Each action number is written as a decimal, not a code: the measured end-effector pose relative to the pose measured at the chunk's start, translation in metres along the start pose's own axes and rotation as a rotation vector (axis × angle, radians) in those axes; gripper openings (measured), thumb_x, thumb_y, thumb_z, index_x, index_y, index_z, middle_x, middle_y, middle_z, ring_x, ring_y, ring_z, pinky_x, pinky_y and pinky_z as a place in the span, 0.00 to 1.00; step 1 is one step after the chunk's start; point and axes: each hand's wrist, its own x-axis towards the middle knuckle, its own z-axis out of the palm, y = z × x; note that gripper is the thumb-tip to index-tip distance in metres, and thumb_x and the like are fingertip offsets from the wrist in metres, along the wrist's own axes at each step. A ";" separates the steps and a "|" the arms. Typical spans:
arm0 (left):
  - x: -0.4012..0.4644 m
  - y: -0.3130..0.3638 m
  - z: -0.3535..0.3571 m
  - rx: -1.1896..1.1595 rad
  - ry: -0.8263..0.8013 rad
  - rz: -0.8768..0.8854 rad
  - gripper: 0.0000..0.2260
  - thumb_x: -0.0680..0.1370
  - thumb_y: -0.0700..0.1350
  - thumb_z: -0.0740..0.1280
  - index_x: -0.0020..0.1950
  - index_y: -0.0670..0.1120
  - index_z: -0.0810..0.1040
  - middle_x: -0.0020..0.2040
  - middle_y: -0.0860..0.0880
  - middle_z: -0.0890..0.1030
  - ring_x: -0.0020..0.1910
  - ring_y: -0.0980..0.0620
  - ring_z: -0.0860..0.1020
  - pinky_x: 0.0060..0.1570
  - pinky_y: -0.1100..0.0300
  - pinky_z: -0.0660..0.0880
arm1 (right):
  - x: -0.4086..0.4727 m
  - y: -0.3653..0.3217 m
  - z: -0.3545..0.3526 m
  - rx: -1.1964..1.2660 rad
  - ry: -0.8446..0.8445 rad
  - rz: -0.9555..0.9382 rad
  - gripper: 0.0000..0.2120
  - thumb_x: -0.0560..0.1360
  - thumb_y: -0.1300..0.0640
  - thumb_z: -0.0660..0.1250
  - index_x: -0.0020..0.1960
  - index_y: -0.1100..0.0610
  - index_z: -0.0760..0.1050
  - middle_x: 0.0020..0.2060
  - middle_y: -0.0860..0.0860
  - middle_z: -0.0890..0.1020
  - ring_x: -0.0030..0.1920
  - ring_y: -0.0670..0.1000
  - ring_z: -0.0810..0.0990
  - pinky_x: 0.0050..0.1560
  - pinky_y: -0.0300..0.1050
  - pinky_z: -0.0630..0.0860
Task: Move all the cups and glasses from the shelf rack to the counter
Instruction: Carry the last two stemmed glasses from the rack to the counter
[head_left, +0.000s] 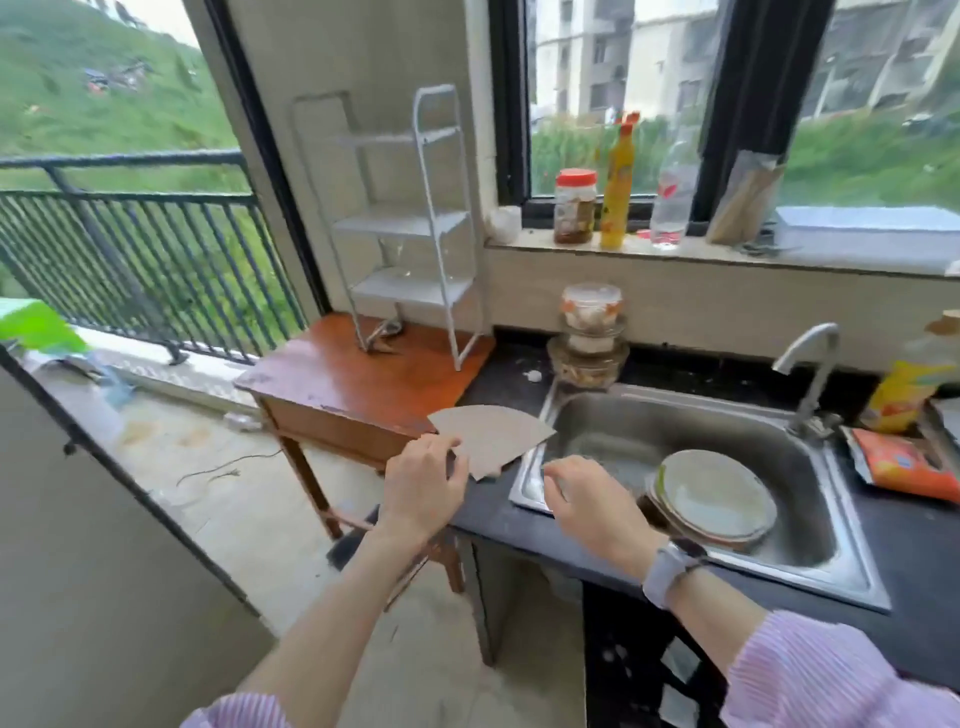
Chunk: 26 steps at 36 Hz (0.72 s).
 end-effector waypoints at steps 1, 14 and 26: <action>0.006 -0.017 -0.006 -0.009 0.008 -0.042 0.13 0.77 0.46 0.62 0.60 0.45 0.76 0.58 0.45 0.79 0.59 0.44 0.75 0.58 0.50 0.72 | 0.016 -0.011 0.009 0.011 -0.009 -0.024 0.11 0.77 0.55 0.56 0.52 0.54 0.76 0.54 0.53 0.80 0.57 0.56 0.75 0.56 0.50 0.71; 0.174 -0.167 -0.043 -0.087 0.079 -0.220 0.14 0.78 0.46 0.60 0.62 0.44 0.75 0.60 0.45 0.78 0.57 0.47 0.77 0.60 0.53 0.73 | 0.264 -0.096 0.094 0.140 -0.021 -0.123 0.15 0.77 0.53 0.58 0.61 0.56 0.74 0.58 0.54 0.80 0.59 0.54 0.76 0.62 0.48 0.71; 0.334 -0.245 -0.022 -0.029 0.045 -0.131 0.13 0.78 0.45 0.60 0.61 0.44 0.74 0.58 0.44 0.78 0.59 0.46 0.74 0.56 0.59 0.68 | 0.425 -0.123 0.124 0.086 0.051 -0.091 0.18 0.78 0.55 0.56 0.67 0.59 0.68 0.64 0.56 0.74 0.66 0.56 0.69 0.65 0.49 0.67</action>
